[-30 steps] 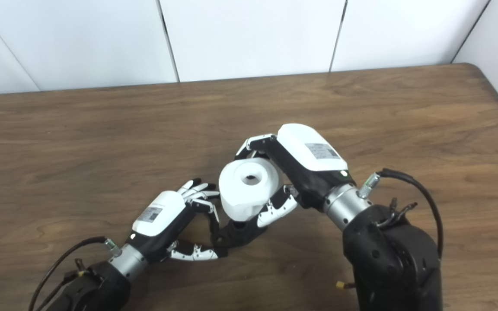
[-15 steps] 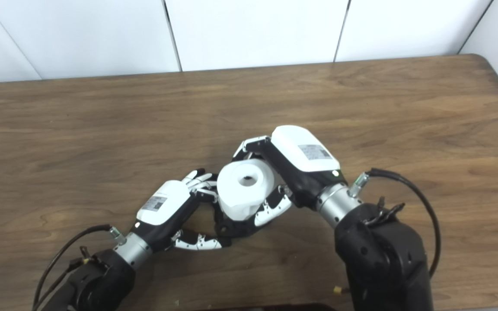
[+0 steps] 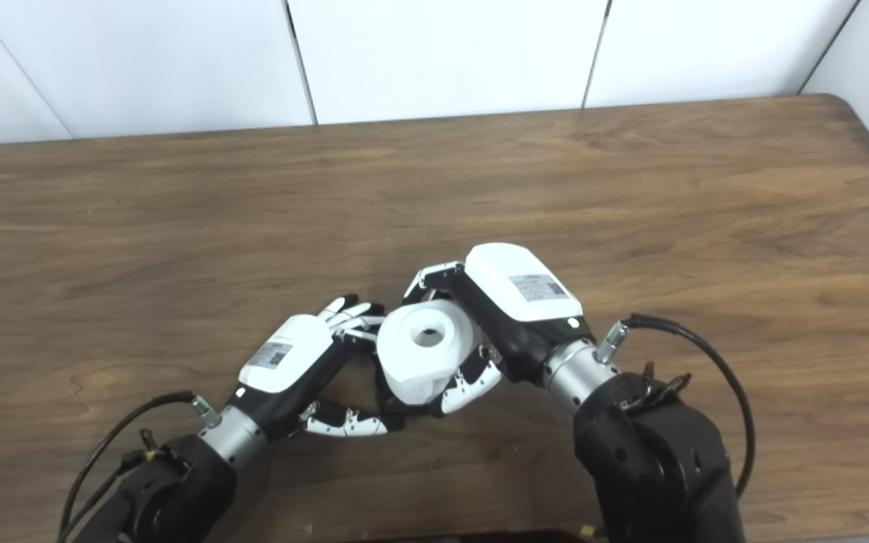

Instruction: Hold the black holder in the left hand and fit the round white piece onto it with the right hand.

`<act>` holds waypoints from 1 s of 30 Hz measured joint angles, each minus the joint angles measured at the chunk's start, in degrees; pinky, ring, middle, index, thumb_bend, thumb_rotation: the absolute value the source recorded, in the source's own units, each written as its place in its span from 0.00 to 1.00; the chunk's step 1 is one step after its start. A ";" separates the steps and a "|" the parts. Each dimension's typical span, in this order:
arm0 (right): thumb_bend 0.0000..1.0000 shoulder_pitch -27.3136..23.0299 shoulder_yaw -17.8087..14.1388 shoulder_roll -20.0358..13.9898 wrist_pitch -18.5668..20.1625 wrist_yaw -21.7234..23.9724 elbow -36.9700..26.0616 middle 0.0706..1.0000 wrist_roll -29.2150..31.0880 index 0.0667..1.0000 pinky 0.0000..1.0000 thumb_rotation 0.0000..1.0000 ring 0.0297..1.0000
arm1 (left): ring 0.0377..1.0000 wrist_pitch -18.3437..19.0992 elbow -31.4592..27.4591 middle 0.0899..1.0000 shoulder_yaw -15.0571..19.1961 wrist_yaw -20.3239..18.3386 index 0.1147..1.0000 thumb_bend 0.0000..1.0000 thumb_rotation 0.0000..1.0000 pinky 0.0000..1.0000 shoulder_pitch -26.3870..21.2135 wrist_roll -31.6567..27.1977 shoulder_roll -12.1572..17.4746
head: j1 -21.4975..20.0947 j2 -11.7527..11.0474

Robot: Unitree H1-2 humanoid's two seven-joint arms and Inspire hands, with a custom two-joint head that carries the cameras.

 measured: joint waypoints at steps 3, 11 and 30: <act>0.53 0.00 -0.02 0.06 -0.12 -0.01 0.13 0.41 -0.34 0.48 0.81 0.00 0.59 | 0.91 0.00 -0.02 0.79 0.00 -0.01 0.42 0.52 0.06 1.00 0.00 0.03 0.00 | 0.00 0.00; 0.53 0.19 0.01 0.13 -0.68 -1.43 0.35 0.41 -0.41 0.48 0.81 0.00 0.59 | 0.91 0.00 -0.09 0.79 0.00 -0.08 0.42 0.52 0.06 1.00 0.01 0.06 0.00 | -0.18 0.35; 0.53 1.34 0.94 0.21 -2.32 -3.25 1.26 0.41 -0.57 0.48 0.82 0.00 0.60 | 0.91 0.25 -0.44 0.79 0.01 -0.51 0.42 0.52 0.06 1.00 0.04 0.14 0.00 | 0.09 0.79</act>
